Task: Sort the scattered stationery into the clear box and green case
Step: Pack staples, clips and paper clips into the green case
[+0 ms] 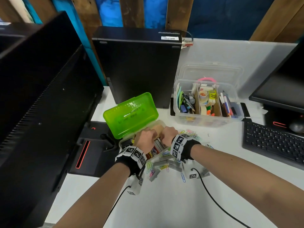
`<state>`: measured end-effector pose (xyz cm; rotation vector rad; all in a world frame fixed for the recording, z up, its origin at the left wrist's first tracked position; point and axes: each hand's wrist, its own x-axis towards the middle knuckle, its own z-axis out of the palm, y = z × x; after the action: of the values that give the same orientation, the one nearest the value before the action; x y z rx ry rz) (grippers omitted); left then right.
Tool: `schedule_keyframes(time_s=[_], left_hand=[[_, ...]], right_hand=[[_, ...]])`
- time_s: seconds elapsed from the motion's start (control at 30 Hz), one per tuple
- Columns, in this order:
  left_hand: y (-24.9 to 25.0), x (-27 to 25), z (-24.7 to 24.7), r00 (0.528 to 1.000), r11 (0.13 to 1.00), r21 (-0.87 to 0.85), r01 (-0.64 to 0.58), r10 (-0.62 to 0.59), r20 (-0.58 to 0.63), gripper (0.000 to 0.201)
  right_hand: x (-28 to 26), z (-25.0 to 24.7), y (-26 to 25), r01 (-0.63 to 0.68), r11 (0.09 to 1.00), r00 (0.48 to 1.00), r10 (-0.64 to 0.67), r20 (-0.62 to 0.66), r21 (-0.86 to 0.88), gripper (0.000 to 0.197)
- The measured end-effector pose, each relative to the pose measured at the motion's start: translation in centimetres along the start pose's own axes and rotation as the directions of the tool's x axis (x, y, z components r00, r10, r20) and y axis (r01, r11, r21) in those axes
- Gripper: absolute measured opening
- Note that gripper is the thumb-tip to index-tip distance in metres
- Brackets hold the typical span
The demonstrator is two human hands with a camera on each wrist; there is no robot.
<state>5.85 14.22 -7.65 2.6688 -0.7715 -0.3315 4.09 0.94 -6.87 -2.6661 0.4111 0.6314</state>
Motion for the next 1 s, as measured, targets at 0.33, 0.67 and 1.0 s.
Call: schedule_keyframes(time_s=[0.33,0.67,1.0], left_hand=[[0.30,-0.28,-0.23,0.999,0.999,0.028,-0.033,0.034,-0.032,0.028],[0.21,-0.20,-0.24,0.999,0.999,0.043,-0.029,0.030,-0.038,0.028],[-0.14,0.06,-0.13,1.000,0.997,0.074,-0.024,0.025,-0.017,0.027]], right_hand=[[-0.20,0.14,0.07,0.033,0.999,0.999,-0.034,-0.028,-0.037,0.023],[0.18,-0.36,0.45,-0.017,0.998,0.999,0.016,0.028,0.059,0.022],[0.46,0.07,0.40,-0.025,1.000,0.999,0.025,-0.031,0.004,0.021]])
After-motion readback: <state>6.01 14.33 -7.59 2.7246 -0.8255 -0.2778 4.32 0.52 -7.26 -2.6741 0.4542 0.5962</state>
